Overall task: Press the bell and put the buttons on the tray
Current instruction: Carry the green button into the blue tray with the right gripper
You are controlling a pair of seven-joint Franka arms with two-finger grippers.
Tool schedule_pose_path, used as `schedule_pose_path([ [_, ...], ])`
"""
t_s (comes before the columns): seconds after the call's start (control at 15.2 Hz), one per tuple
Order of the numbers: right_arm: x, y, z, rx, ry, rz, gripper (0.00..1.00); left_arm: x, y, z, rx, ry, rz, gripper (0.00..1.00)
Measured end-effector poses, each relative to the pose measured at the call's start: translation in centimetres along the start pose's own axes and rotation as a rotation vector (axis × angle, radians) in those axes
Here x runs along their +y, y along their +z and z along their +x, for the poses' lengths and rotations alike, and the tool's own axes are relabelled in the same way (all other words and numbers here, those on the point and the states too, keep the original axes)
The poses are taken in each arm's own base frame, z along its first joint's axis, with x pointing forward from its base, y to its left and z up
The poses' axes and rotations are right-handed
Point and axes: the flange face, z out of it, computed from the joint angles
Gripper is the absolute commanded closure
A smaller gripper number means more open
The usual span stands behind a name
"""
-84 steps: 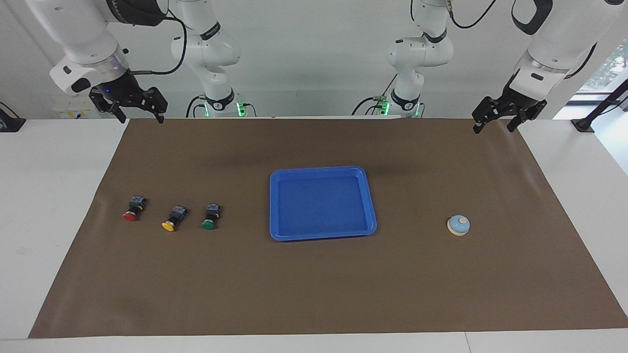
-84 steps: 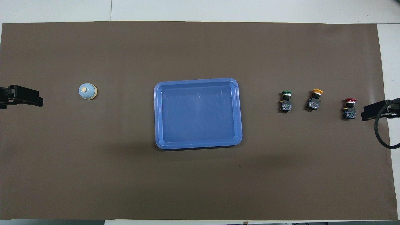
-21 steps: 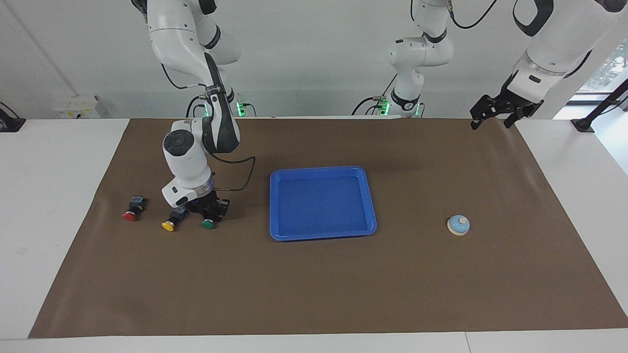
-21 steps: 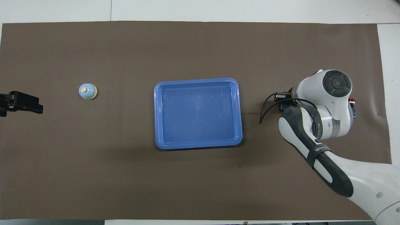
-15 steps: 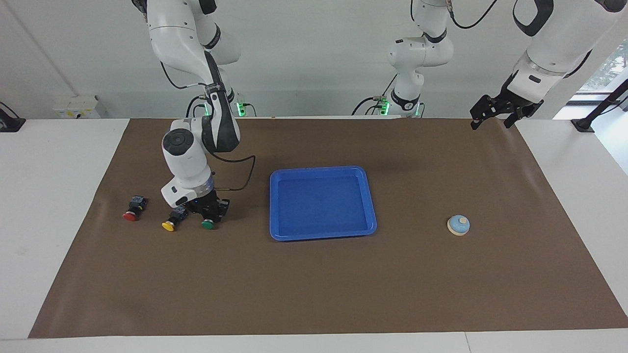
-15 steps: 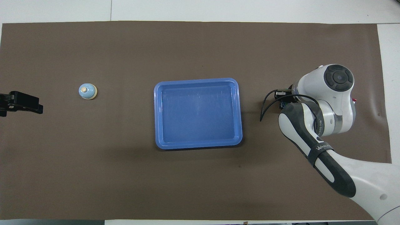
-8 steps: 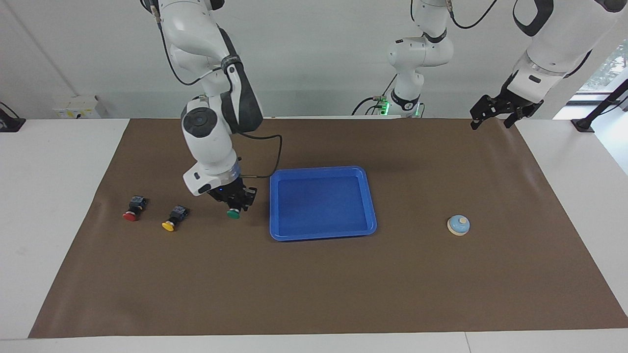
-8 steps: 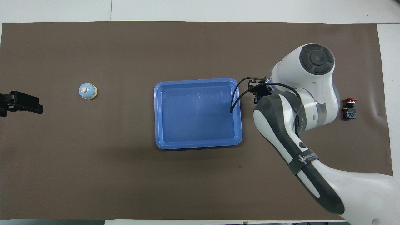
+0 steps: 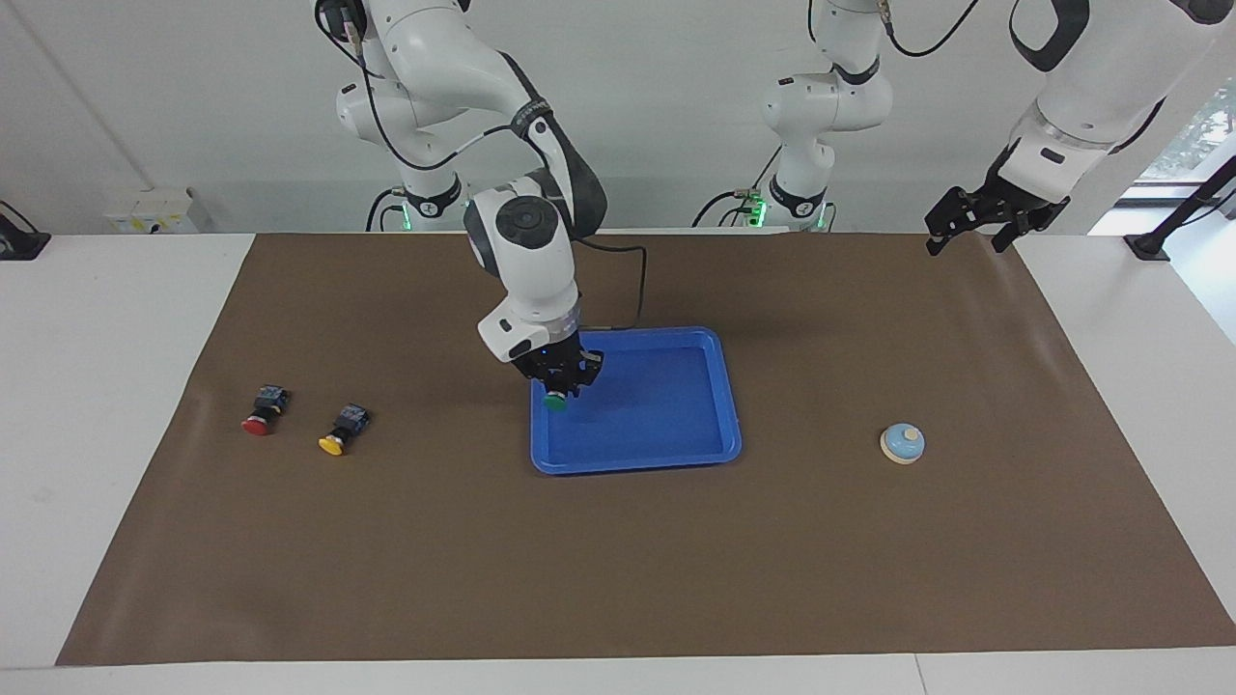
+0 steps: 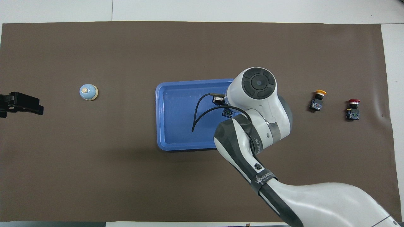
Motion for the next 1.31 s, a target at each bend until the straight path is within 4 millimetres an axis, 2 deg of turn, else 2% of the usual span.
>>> schedule_pose_path([
  [0.33,0.0,4.4,-0.5,0.004,-0.005,0.001,1.00,0.0,0.0,0.0,0.000,0.000,0.000,0.00],
  [0.66,-1.1,5.8,-2.6,0.002,-0.052,-0.017,0.98,0.0,0.0,0.0,0.000,0.000,0.000,0.00],
  [0.79,-1.0,5.8,-2.6,0.002,-0.052,-0.017,0.85,0.0,0.0,0.0,0.000,0.000,0.000,0.00],
  [0.85,-0.9,5.8,-2.5,0.003,-0.051,-0.017,0.69,0.0,0.0,0.0,0.000,0.000,0.000,0.00],
  [0.99,-0.7,5.8,-2.4,0.003,-0.047,-0.018,0.04,0.0,0.0,0.0,0.000,0.000,0.000,0.00],
  [1.05,-0.6,5.9,-2.3,0.002,-0.045,-0.019,0.00,0.0,0.0,0.0,0.000,0.000,0.000,0.00],
  [1.31,-0.3,5.6,-2.1,0.005,-0.015,-0.021,0.00,0.0,0.0,0.0,0.000,0.000,0.000,0.00],
])
